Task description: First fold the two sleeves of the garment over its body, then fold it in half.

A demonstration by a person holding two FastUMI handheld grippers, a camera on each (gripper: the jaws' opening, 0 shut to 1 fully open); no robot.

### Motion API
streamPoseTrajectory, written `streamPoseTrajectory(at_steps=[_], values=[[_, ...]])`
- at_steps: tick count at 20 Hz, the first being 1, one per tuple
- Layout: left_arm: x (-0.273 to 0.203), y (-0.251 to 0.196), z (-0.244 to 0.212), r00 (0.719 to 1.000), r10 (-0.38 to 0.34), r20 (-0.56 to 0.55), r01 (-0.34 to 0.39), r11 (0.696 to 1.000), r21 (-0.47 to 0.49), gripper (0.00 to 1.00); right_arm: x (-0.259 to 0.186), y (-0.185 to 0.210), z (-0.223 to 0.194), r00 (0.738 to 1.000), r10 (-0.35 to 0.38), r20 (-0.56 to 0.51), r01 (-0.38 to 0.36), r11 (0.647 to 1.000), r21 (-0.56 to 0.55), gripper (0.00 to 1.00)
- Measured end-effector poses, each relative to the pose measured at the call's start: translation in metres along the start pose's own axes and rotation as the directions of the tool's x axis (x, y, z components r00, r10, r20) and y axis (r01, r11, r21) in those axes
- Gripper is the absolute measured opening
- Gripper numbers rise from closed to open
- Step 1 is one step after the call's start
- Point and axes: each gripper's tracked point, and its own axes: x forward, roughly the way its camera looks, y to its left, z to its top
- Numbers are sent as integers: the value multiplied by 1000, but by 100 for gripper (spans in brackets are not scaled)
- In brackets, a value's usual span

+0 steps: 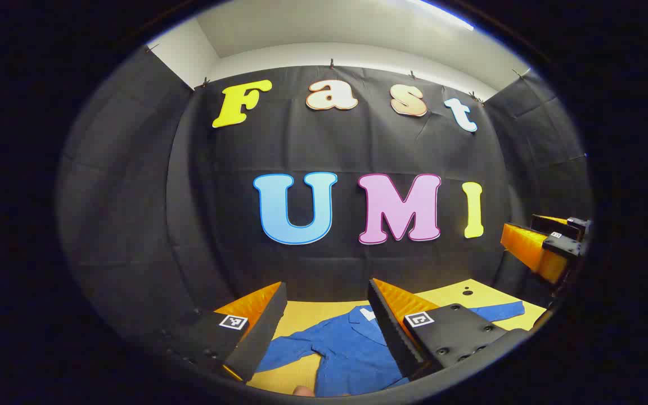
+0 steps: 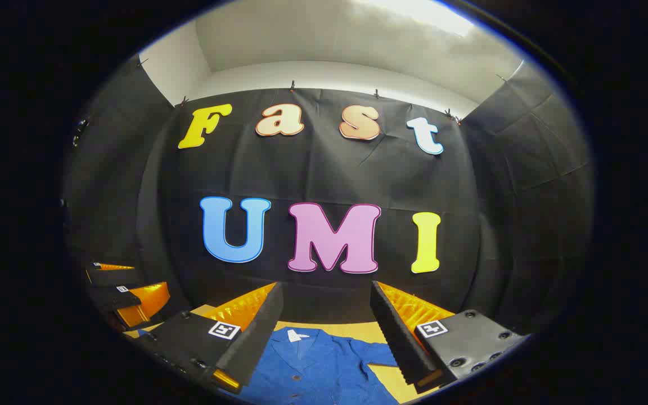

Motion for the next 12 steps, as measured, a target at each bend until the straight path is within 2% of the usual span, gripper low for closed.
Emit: streamPoseTrajectory(at_steps=[3,4,5,9,10,11,12], values=[[3,0,-9,1000,-2,-31,3,1000,4,86,2,5,-2,1000,24,-5,-24,999,33,98],[4,0,-8,1000,-2,-30,2,1000,-9,83,3,6,-1,1000,26,-3,-26,999,39,98],[4,1,-6,1000,1,-22,-1,1000,-26,86,4,6,-1,1000,27,-2,-27,999,35,98],[4,11,0,999,35,1,-35,999,-21,84,3,5,0,1000,22,3,-22,1000,6,98],[4,10,-2,1000,30,-3,-30,999,-30,84,4,5,1,1000,20,3,-20,1000,6,93],[3,6,-2,1000,19,-4,-19,999,-47,86,3,4,1,1000,19,2,-19,1000,5,98],[1,4,0,1000,10,0,-10,998,-62,84,3,4,1,1000,16,1,-16,1000,2,98]])
